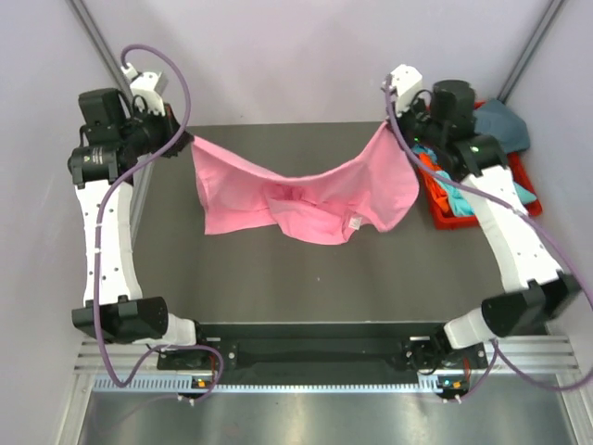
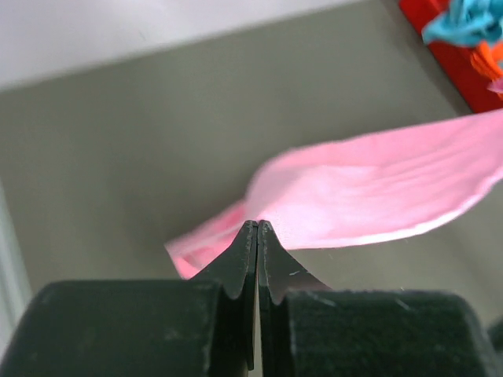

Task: Fold and stack the t-shirts
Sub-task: Flatten the tshirt out

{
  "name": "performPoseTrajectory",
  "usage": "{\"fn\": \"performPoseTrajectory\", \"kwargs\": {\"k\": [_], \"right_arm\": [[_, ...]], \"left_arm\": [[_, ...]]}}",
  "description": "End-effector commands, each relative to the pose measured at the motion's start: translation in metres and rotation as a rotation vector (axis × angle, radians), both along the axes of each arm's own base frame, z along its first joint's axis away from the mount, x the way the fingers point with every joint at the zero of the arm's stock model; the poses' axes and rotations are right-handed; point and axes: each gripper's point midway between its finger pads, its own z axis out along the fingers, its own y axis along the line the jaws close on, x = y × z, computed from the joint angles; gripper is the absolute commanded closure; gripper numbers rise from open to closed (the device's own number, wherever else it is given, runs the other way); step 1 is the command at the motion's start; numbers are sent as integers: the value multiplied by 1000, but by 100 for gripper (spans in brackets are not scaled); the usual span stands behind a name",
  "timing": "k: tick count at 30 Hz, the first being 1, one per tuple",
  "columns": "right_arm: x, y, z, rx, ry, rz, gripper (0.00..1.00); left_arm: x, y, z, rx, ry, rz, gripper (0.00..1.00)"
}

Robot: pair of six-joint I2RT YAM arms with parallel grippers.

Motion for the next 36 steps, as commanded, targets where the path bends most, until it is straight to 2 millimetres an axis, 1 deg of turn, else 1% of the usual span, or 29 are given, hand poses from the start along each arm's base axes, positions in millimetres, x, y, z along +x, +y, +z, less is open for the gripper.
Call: {"fn": "performPoseTrajectory", "kwargs": {"k": [1, 2, 3, 5, 6, 8, 9, 10, 11, 12, 13, 14, 16, 17, 19, 20, 21, 22, 23, 25, 26, 28, 29, 30, 31, 32, 33, 35, 36], "right_arm": [[21, 19, -68, 40, 207, -3, 100], [30, 20, -82, 34, 234, -26, 100], [35, 15, -92, 29, 252, -65, 100], [41, 18, -107, 70, 308, -96, 100], [42, 26, -122, 94, 363, -81, 100], [37, 48, -138, 163, 450, -64, 100], [34, 59, -156, 175, 506, -54, 100], [24, 81, -166, 161, 533, -9, 100], [17, 94, -175, 150, 558, 19, 100], [10, 109, -193, 140, 604, 47, 100], [-5, 132, -201, 126, 629, 96, 100], [-10, 146, -216, 118, 659, 117, 100], [-28, 177, -230, 129, 719, 168, 100], [-31, 190, -245, 121, 748, 178, 100], [-40, 217, -250, 124, 768, 225, 100], [-42, 225, -254, 119, 772, 239, 98], [-38, 236, -263, 113, 782, 242, 89], [-41, 245, -266, 109, 786, 252, 81], [-38, 249, -270, 103, 785, 241, 63], [-34, 250, -267, 109, 774, 228, 53], [-30, 246, -257, 113, 748, 220, 51], [-14, 229, -244, 137, 716, 190, 50], [-8, 220, -228, 163, 687, 177, 50], [8, 200, -219, 194, 675, 129, 50], [15, 189, -212, 214, 670, 107, 50], [19, 177, -199, 245, 665, 104, 51], [33, 153, -194, 276, 665, 55, 51], [41, 130, -186, 308, 665, 32, 52], [53, 107, -186, 330, 663, -5, 52]], "left_arm": [[-13, -13, -39, -71, 161, -57, 100], [-16, -18, -47, -84, 193, -80, 100], [-17, -19, -62, -96, 244, -79, 100], [-19, -21, -79, -110, 298, -74, 100], [-21, -23, -92, -117, 333, -76, 100], [-21, -25, -102, -125, 355, -74, 100], [-22, -26, -110, -128, 373, -74, 100], [-22, -27, -112, -129, 376, -76, 100], [-21, -27, -114, -131, 384, -77, 100], [-20, -27, -116, -133, 389, -74, 100], [-20, -26, -117, -132, 391, -69, 100], [-19, -26, -116, -131, 390, -70, 100], [-18, -25, -115, -127, 388, -65, 100], [-18, -25, -116, -123, 391, -62, 100], [-18, -25, -116, -123, 394, -62, 100], [-18, -24, -116, -119, 395, -61, 100], [-18, -23, -117, -120, 396, -60, 100], [-17, -23, -117, -117, 397, -59, 100], [-18, -23, -115, -114, 394, -58, 100], [-18, -21, -117, -106, 400, -53, 100], [-18, -21, -115, -99, 395, -51, 100], [-18, -21, -116, -99, 397, -51, 100], [-18, -20, -117, -97, 400, -49, 100], [-17, -20, -118, -96, 402, -50, 100], [-18, -20, -119, -93, 404, -50, 100], [-17, -19, -120, -90, 404, -49, 100], [-16, -18, -122, -84, 408, -46, 100], [-14, -17, -124, -80, 414, -44, 100], [-13, -16, -126, -77, 419, -39, 100]]}}
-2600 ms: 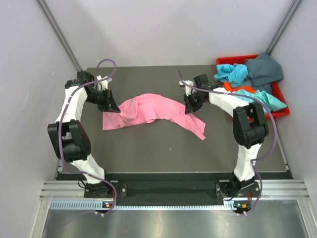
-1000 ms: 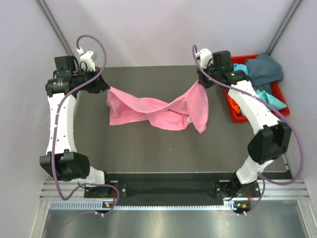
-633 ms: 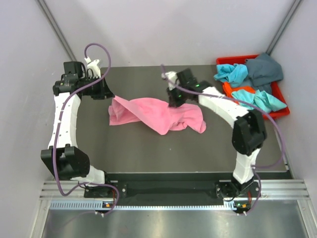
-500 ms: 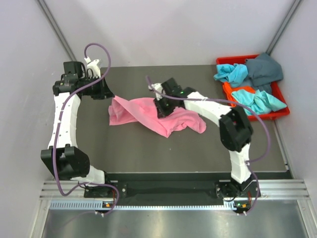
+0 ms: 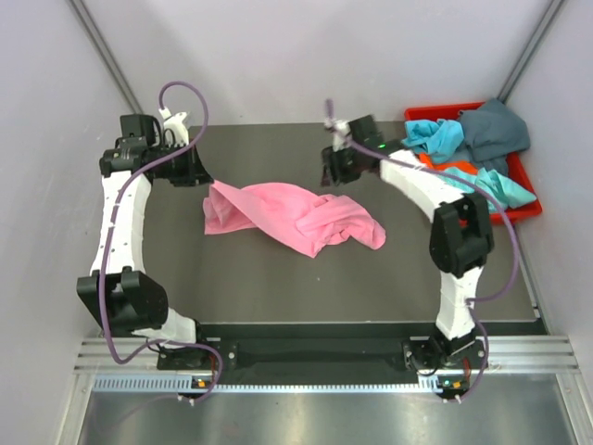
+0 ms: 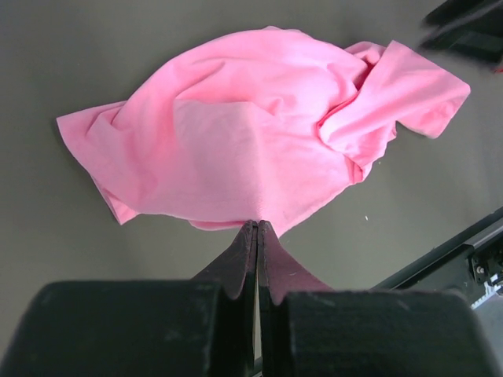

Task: Fold and stack the t-shirts
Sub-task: Flatten the tshirt out

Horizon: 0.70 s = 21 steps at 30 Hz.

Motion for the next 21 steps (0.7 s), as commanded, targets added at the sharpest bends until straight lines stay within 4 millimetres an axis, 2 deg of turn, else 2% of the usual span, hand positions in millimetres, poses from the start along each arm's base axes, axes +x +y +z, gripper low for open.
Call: {"fn": "performPoseTrajectory", "kwargs": {"k": [1, 3, 6, 8, 10, 11, 15, 19, 21], "right_arm": [[35, -52, 67, 113, -102, -110, 53], [45, -78, 62, 141, -69, -170, 54], [52, -97, 52, 197, -7, -207, 56], [53, -99, 41, 235, 44, -210, 57], [51, -97, 39, 315, 102, -204, 58], [49, -96, 29, 332, 139, -204, 59], [40, -85, 23, 439, 248, -165, 60], [27, -89, 2, 413, 320, -181, 61], [19, -95, -16, 405, 367, -198, 61]], "left_arm": [[9, 4, 7, 24, -33, -4, 100], [10, 4, 2, 23, -17, -5, 100], [11, 3, -10, 21, 17, -12, 100], [12, 4, -19, 16, 46, -15, 100], [12, 3, -24, 14, 63, -20, 100], [13, 3, -30, 14, 77, -20, 100], [17, 5, -45, 24, 116, -22, 100], [21, 2, -54, 30, 137, -33, 100], [22, 1, -58, 34, 148, -36, 100]]}}
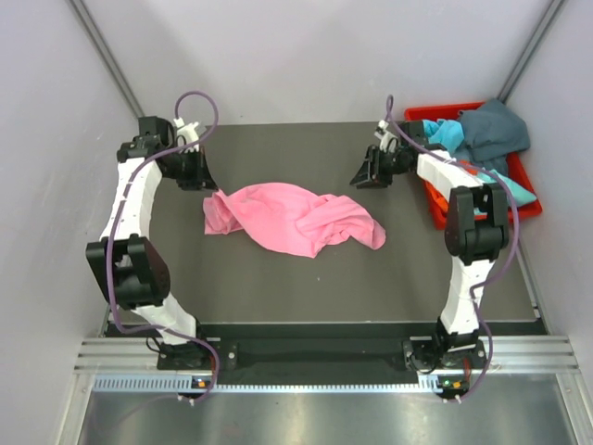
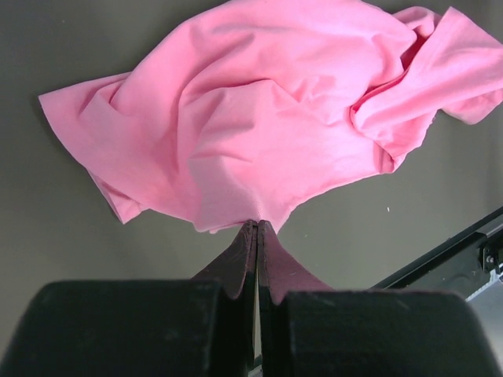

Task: Fold and stack the t-shirts
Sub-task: Flatten the tshirt out

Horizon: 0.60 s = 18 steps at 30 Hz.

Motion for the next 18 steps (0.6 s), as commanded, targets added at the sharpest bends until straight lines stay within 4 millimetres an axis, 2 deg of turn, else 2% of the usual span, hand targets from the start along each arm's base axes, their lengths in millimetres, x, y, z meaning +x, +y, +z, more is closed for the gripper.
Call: {"fn": "performPoseTrajectory", "kwargs": {"k": [1, 7, 13, 18], "right_arm": [[-8, -2, -5, 51, 46, 7, 61], [3, -3, -22, 39, 69, 4, 62], [7, 6, -36, 36, 82, 22, 62], [12, 17, -37, 49, 72, 42, 64]], "left_arm": [[2, -4, -1, 15, -6, -27, 100], [8, -5, -7, 32, 4, -34, 100], [9, -5, -13, 44, 20, -39, 100], [7, -6, -19, 44, 38, -42, 100]]}}
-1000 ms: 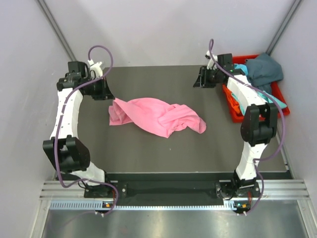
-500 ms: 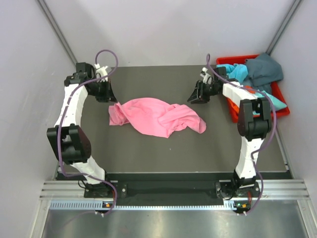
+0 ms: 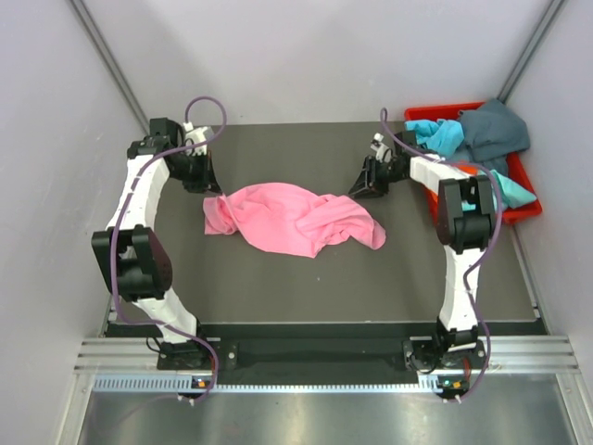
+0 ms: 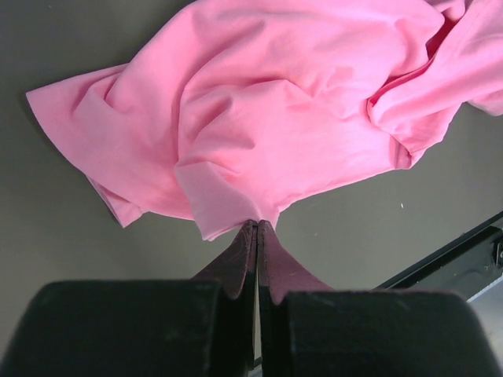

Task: Fold and stack the t-shirts
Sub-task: Flatten the tshirt out

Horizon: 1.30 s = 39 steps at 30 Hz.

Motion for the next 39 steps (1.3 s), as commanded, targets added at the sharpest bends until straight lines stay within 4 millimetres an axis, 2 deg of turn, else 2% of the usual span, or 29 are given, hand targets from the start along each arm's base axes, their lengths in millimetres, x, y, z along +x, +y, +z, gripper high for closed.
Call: {"fn": "performPoseTrajectory", "kwargs": {"k": [1, 15, 18, 20, 25, 30, 31, 33, 34, 35, 36, 38, 39], "right_arm": [[14, 16, 20, 43, -71, 28, 64], [2, 44, 20, 90, -57, 80, 69], [2, 47, 19, 92, -59, 85, 74], [3, 49, 21, 92, -67, 89, 81], [7, 48, 26, 86, -91, 87, 85], [16, 45, 39, 55, -152, 87, 96], [27, 42, 55, 27, -225, 85, 100], [36, 36, 75, -6, -290, 78, 100], [47, 34, 107, -22, -399, 84, 100], [55, 29, 122, -55, -455, 69, 100], [59, 26, 158, -67, -542, 62, 100], [66, 16, 187, -134, -657, 53, 100], [65, 13, 201, -152, -695, 52, 100]], "left_arm": [[2, -1, 6, 11, -24, -22, 100], [2, -3, 0, 11, -9, -28, 100], [3, -4, 0, 14, -10, -30, 100], [3, -4, 0, 14, -12, -30, 100], [4, -5, -1, 16, -13, -33, 100], [9, -7, 6, 19, -35, -35, 100], [11, -5, 10, 26, -50, -32, 100], [19, -3, 23, 42, -95, -28, 100], [22, 1, 28, 65, -115, -17, 100], [26, 3, 34, 73, -137, -14, 100], [32, 4, 47, 83, -177, -10, 100], [40, 7, 62, 98, -225, 4, 100], [46, 7, 76, 98, -265, 9, 100]]}}
